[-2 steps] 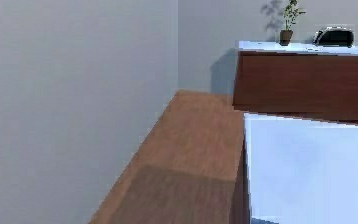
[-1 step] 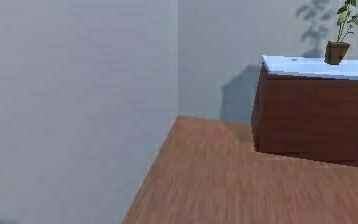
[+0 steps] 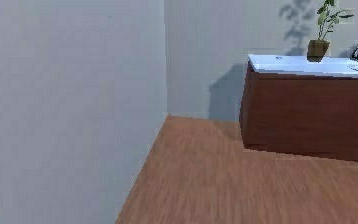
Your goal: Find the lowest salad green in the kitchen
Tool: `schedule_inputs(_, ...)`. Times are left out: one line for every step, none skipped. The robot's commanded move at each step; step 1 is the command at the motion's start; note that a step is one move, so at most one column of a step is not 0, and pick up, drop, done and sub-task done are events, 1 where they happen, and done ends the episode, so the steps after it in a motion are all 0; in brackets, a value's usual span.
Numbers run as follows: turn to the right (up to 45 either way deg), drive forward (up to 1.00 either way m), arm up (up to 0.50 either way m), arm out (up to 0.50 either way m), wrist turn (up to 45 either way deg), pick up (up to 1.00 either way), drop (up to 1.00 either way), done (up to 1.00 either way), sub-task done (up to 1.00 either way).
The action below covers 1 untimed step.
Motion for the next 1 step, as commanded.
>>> schedule_inputs(0.0,0.35,0.00,0.00,0.0,0.00,0.00,0.00,0.00)
